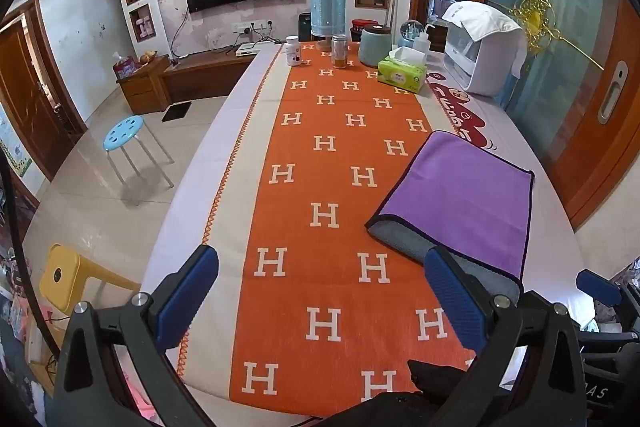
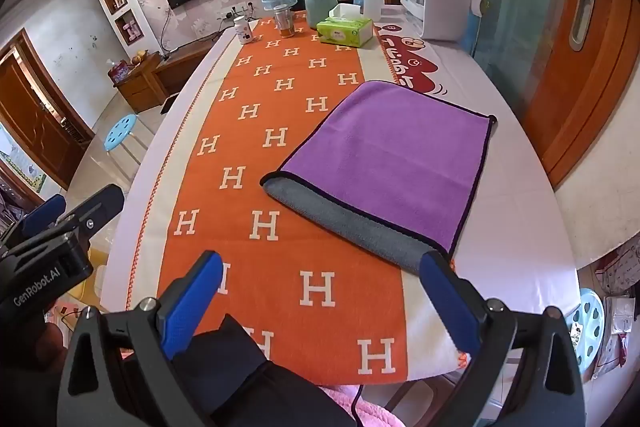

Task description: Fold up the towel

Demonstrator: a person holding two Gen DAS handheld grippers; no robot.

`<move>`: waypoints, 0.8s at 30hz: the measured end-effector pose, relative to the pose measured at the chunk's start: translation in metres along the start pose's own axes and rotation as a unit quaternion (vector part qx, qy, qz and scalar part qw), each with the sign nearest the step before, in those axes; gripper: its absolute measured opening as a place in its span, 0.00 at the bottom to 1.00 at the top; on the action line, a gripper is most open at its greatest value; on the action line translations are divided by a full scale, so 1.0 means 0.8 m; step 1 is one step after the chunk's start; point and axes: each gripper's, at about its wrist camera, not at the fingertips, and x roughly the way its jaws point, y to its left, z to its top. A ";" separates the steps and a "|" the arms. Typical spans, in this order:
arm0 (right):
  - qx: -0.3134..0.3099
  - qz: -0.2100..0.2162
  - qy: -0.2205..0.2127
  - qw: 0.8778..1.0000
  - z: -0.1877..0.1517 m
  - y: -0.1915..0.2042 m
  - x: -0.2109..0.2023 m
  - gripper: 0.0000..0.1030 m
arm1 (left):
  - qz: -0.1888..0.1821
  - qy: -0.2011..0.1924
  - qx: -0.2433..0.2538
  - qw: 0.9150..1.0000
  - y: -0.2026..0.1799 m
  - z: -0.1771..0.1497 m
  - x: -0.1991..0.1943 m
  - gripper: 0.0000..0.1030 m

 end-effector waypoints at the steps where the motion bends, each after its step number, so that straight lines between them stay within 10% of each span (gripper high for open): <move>1: 0.002 0.002 -0.001 1.000 0.000 0.000 0.000 0.96 | 0.000 0.001 0.000 1.000 0.000 0.000 0.000 0.99; 24: 0.000 0.000 0.001 1.000 0.001 0.003 0.002 0.96 | -0.010 0.009 0.003 1.000 -0.007 -0.007 -0.003 0.99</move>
